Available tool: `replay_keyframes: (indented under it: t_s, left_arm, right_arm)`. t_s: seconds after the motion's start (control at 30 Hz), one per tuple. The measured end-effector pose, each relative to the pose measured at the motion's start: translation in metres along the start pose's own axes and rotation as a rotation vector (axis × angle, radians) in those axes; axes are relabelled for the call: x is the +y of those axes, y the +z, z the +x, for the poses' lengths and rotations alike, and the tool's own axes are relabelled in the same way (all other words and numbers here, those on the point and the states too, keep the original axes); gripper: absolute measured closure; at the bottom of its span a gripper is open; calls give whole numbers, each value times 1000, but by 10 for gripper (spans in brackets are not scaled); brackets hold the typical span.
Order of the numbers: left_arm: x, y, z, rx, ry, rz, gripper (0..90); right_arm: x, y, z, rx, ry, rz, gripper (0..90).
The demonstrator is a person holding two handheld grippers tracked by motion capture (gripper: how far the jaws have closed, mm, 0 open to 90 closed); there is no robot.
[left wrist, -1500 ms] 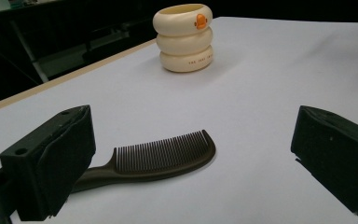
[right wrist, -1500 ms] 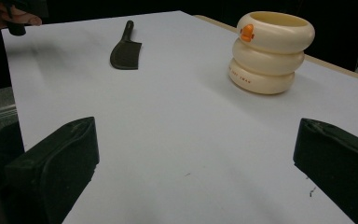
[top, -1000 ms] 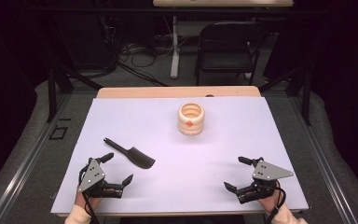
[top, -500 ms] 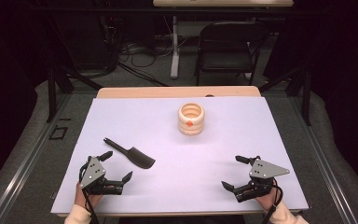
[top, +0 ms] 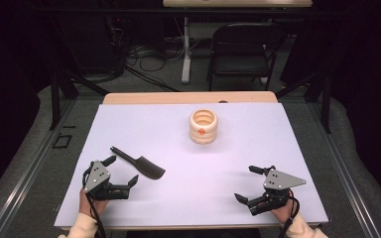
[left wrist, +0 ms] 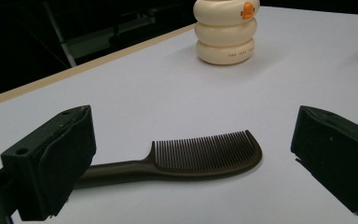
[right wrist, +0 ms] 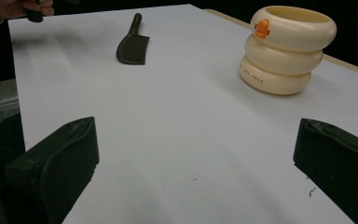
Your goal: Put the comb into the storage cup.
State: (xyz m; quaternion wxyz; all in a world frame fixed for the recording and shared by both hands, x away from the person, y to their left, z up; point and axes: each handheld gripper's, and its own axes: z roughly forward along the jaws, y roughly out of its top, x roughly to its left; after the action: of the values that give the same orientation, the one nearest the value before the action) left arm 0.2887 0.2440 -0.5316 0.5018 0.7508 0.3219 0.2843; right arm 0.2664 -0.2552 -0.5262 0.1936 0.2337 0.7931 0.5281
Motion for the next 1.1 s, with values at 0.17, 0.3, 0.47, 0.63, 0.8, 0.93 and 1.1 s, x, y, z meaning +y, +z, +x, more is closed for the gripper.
replay_keyframes:
  t_s: [0.17, 0.3, 0.47, 0.63, 0.8, 0.93, 1.1]
  left_arm:
    - [4, 3, 3, 1, -3, 1, 1]
    - [7, 6, 6, 2, 1, 11, 0]
    - [10, 10, 9, 20, 14, 22, 0]
    - [14, 16, 15, 35, 12, 55, 0]
    - [16, 21, 21, 54, 11, 60, 0]
    - [18, 26, 27, 66, 10, 67, 0]
    - [20, 33, 33, 76, 9, 74, 0]
  right_arm:
    - [0, 0, 0, -2, 2, 1, 0]
    - [0, 1, 1, -1, -1, 2, 0]
    - [0, 1, 1, -1, -3, 4, 0]
    - [0, 1, 0, -1, -2, 0, 0]
    - [0, 1, 0, -1, -3, 1, 0]
    - [0, 1, 0, -1, -3, 3, 0]
    - [0, 2, 0, -2, -5, 3, 0]
